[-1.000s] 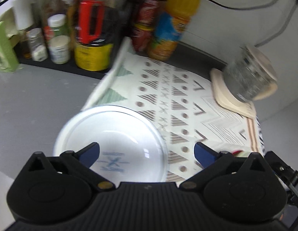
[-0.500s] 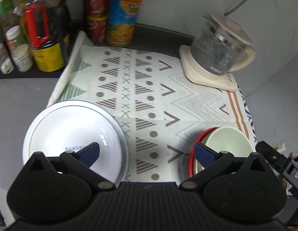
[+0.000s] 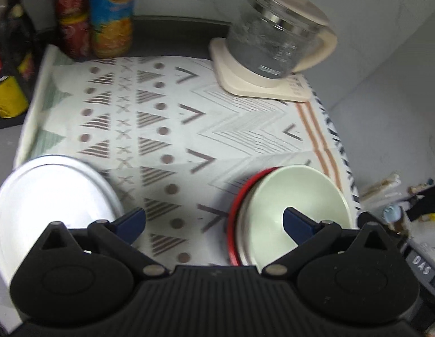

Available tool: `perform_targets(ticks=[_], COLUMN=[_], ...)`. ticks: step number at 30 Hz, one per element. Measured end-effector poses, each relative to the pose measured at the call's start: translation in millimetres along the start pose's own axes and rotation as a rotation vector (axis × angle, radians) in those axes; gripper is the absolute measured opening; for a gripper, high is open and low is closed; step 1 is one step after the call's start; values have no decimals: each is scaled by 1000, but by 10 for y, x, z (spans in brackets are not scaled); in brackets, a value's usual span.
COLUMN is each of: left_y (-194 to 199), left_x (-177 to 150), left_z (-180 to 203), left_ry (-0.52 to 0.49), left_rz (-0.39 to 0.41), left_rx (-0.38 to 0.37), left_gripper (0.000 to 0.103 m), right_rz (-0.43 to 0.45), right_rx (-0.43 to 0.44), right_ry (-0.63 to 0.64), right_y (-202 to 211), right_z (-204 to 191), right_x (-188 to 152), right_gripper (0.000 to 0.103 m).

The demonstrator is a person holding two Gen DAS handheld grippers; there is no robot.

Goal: Organize plates and bowls
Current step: 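Move both open grippers to the rim of the nested red and green bowls, then close both grippers on the red bowl rim and lift the bowl stack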

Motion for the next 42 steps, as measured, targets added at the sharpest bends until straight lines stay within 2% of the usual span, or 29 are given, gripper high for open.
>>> perform_targets(ticks=[5, 10, 11, 14, 16, 17, 18, 21, 22, 24, 27, 34, 42], left_y=[-190, -362, -390, -481, -538, -572, -607, -690, -713, -758, -812, -794, -699], left_x=[6, -43, -52, -77, -88, -96, -103, -119, -120, -121, -113, -93, -83], left_z=[58, 32, 18, -38, -83, -105, -130, -188, -204, -227, -237, -191, -243], left_ry=[-19, -12, -6, 7, 23, 30, 42, 71, 83, 100, 116, 88, 104], left_rz=[-52, -90, -93, -108, -125, -136, -149, -170, -176, -180, -187, -188, -154], left_rx=[-21, -49, -53, -52, -59, -64, -68, -84, -92, -130, -172, -179, -166], left_gripper=[102, 100, 99, 90, 79, 69, 62, 53, 52, 42, 33, 32, 32], right_rz=[-43, -113, -128, -165, -186, -199, -210, -244, -251, -251, -236, -215, -200], right_rx=[-31, -43, -48, -57, -59, -64, -68, -60, -49, -3, 10, 15, 33], right_ry=[-59, -115, -125, -147, -161, -167, -173, -200, -210, -245, -274, -269, -216], right_y=[-85, -216, -244, -316, -363, -391, -411, -467, -479, -487, -467, -461, -449], right_z=[122, 182, 186, 188, 188, 184, 186, 201, 208, 229, 228, 220, 121], right_x=[-96, -240, -268, -339, -377, -398, -413, -468, -483, -510, -526, -513, -429], right_gripper=[102, 93, 88, 81, 75, 71, 68, 48, 46, 36, 35, 35, 35])
Point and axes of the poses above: each gripper's, at about its wrist camera, not at the fingertips, and y roughly against the way its jaws point, z to its right, x to its top, the point moved 1 cm from there along -y, roughly the way its jaws point, and after that the axes turned 6 degrees about -x, right-handed, at the moved point
